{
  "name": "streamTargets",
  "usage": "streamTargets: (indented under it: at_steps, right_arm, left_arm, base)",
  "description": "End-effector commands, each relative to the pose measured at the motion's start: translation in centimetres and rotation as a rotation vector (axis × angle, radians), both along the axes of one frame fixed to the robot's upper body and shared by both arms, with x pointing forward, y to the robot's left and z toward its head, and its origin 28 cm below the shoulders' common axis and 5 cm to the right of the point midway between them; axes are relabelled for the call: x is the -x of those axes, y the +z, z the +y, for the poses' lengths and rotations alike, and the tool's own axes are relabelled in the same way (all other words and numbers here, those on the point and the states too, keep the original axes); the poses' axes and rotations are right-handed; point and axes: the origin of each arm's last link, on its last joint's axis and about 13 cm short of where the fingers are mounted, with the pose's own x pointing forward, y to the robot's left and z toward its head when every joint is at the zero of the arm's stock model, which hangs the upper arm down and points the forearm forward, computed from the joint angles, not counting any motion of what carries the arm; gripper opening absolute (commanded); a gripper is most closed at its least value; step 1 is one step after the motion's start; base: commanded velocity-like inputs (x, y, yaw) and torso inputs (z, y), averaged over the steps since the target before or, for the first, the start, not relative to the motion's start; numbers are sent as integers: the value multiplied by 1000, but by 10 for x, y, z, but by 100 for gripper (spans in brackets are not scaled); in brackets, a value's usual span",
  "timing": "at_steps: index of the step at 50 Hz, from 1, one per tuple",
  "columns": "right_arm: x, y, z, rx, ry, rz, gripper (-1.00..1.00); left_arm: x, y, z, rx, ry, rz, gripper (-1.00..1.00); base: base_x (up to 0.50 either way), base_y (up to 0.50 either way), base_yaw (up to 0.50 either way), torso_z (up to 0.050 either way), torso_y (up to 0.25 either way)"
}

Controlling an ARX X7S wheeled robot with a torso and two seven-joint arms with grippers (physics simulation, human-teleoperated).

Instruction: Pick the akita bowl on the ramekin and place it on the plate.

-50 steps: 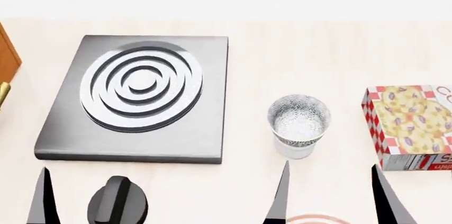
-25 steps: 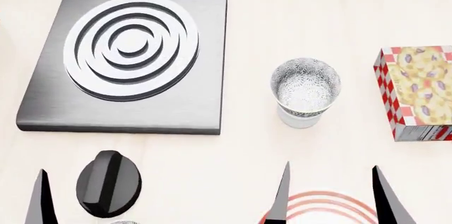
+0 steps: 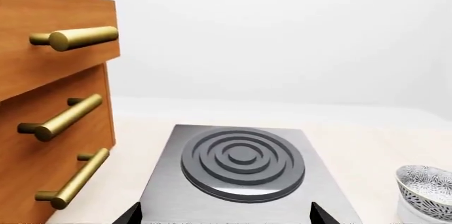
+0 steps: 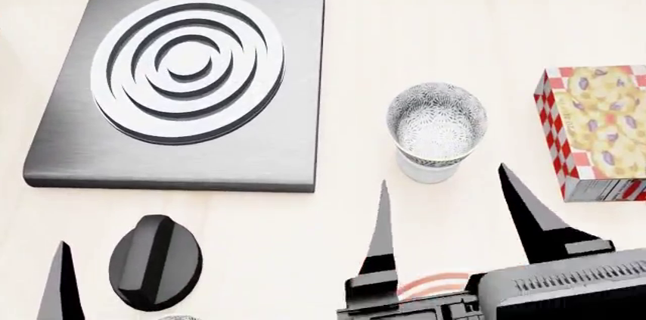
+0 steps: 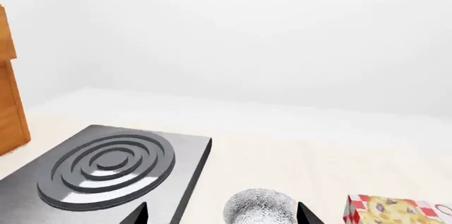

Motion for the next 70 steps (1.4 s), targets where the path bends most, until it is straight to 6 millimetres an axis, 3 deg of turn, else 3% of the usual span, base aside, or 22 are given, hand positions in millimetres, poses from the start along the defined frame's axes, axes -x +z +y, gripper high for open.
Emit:
streamTargets:
  at_steps: [1, 8, 34, 70]
  right_arm:
    - [-48, 135, -28, 180, 166, -73, 100]
    - [-54, 141, -32, 195, 213, -4, 100]
    - [-113, 134, -49, 684, 269, 279, 100]
    - [-155, 118, -59, 915, 412, 514, 100]
  left_arm:
    - [0, 0, 1, 13, -15, 3, 100]
    - [-1, -1, 0, 15, -17, 8, 100]
    - [-1, -3, -1, 11, -15, 23, 100]
    - [-1, -2, 1, 29, -3, 20, 100]
  base:
    - [0, 0, 0, 0, 0]
    - [0, 0, 0, 0, 0]
    - [0, 0, 0, 0, 0]
    - [0, 0, 0, 0, 0]
